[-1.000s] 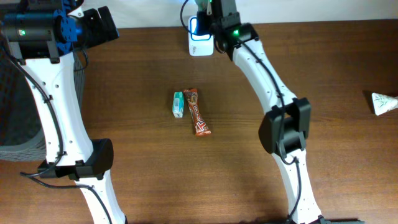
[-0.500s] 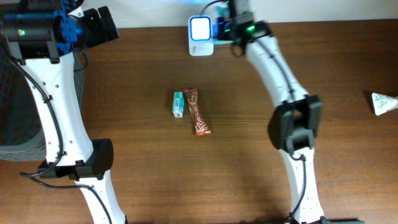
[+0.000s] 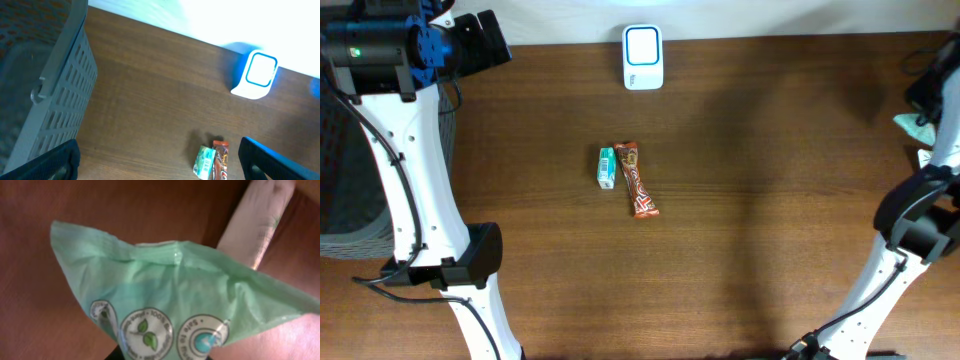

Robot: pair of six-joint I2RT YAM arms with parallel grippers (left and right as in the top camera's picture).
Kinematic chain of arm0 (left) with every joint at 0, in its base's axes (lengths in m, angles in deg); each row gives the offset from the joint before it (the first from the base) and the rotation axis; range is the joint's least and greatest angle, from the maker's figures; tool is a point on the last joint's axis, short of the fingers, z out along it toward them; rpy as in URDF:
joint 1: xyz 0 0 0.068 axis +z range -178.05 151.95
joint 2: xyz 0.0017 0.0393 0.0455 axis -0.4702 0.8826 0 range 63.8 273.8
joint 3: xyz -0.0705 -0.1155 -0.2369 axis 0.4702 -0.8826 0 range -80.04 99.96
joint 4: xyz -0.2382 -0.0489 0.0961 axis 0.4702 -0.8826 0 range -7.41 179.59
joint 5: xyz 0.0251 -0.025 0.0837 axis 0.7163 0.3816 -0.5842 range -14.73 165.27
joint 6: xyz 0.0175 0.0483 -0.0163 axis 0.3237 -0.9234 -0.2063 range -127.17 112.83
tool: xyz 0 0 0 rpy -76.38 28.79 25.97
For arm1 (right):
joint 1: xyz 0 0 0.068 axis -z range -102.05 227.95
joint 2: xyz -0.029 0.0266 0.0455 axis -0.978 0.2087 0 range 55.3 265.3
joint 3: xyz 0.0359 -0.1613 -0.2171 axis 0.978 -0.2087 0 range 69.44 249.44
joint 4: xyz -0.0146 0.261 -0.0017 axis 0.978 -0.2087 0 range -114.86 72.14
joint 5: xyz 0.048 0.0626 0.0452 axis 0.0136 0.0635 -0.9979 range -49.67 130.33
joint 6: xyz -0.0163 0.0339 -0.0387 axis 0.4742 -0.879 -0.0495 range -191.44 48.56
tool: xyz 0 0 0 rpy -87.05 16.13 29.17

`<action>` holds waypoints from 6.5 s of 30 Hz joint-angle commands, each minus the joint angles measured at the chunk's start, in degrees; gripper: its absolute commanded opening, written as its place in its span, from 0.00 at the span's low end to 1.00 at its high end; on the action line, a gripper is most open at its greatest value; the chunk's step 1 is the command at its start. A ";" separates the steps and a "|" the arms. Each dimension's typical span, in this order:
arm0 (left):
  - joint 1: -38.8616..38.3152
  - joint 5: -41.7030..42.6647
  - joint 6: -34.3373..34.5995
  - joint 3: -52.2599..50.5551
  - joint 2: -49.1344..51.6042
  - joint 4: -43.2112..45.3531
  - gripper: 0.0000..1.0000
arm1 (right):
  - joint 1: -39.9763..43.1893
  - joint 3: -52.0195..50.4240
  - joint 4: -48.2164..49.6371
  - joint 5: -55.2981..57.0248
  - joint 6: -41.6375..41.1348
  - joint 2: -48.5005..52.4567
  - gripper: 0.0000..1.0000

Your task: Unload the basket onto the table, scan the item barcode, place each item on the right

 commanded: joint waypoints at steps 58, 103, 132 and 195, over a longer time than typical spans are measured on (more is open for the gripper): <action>0.26 -0.44 -0.28 0.28 0.35 -0.02 0.99 | -57.40 -30.49 7.87 -36.76 14.56 -2.03 0.08; 0.26 -0.44 -0.28 0.28 0.35 -0.02 0.99 | -2.10 -11.54 8.66 -11.30 3.65 -4.83 0.93; 0.26 -0.44 -0.26 0.28 0.35 -0.04 0.99 | -60.87 -13.20 6.99 -39.95 -3.06 1.70 0.76; 0.26 -0.44 -0.28 0.28 0.35 -0.02 0.99 | -64.61 -17.22 7.58 5.33 8.50 2.34 0.57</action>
